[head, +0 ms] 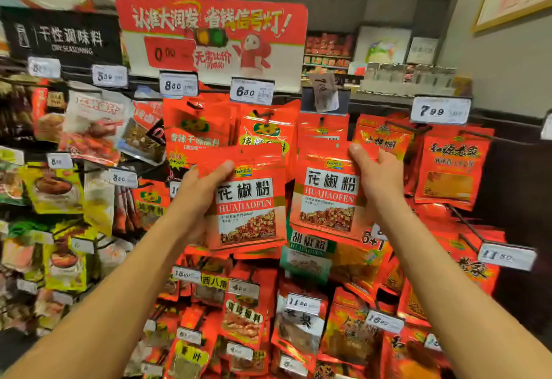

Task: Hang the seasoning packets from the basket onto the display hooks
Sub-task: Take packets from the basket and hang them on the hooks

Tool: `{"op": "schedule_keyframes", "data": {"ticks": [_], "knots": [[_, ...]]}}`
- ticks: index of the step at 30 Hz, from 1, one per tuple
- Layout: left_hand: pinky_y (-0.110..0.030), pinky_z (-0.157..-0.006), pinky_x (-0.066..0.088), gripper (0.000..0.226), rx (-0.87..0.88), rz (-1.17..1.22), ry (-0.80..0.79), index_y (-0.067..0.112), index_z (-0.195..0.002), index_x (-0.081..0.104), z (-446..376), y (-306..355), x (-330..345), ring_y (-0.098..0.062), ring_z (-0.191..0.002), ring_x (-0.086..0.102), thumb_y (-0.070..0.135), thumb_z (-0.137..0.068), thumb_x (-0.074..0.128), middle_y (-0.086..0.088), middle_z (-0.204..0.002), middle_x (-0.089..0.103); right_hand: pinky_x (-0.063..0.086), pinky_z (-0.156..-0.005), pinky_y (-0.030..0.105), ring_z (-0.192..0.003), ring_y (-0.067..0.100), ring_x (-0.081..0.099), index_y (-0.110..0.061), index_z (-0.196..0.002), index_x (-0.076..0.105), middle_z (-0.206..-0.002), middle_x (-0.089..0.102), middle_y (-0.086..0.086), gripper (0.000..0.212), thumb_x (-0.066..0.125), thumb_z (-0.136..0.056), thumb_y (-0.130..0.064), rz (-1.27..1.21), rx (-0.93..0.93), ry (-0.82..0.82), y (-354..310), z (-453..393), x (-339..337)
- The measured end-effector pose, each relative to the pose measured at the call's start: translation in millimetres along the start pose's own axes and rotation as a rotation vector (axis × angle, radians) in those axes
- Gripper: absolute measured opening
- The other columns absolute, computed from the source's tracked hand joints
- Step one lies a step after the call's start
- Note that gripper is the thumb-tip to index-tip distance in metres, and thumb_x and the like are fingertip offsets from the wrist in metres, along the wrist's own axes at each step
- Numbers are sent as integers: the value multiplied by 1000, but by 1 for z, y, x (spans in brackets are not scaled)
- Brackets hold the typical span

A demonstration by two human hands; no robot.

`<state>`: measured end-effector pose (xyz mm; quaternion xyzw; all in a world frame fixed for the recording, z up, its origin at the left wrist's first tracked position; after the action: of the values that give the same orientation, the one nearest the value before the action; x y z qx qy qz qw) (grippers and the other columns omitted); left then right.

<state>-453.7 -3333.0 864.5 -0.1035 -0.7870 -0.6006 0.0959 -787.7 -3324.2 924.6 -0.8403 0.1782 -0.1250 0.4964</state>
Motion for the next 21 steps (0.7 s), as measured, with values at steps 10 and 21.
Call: {"op": "schedule_keyframes", "data": {"ticks": [10,21], "knots": [[-38,-69,62,23,39,-60,-140,17,-94,72,-33,19,34,-29,-84,77,39,-87,73,-13,-94,79,61,-64,51,-64,23,75,-41,-55,64,-60,71,-5,34,68,-87,-30,81,44,75,-12,-44,39],[-30,-62,60,28,81,-84,-211,17,-90,72,-58,8,49,-27,-81,78,44,-84,73,-12,-91,79,55,-62,42,-69,25,70,-18,-59,64,-63,68,-4,35,73,-86,-37,331,-38,221,-6,-78,38]]}}
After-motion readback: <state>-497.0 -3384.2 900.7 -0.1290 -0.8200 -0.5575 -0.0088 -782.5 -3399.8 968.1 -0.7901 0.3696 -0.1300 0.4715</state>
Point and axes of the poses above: each hand's wrist, its own z-axis away from the middle knuckle, its own x-axis out of the palm, y = z × x, the point moved 10 cm from there along -z, towards the middle knuckle
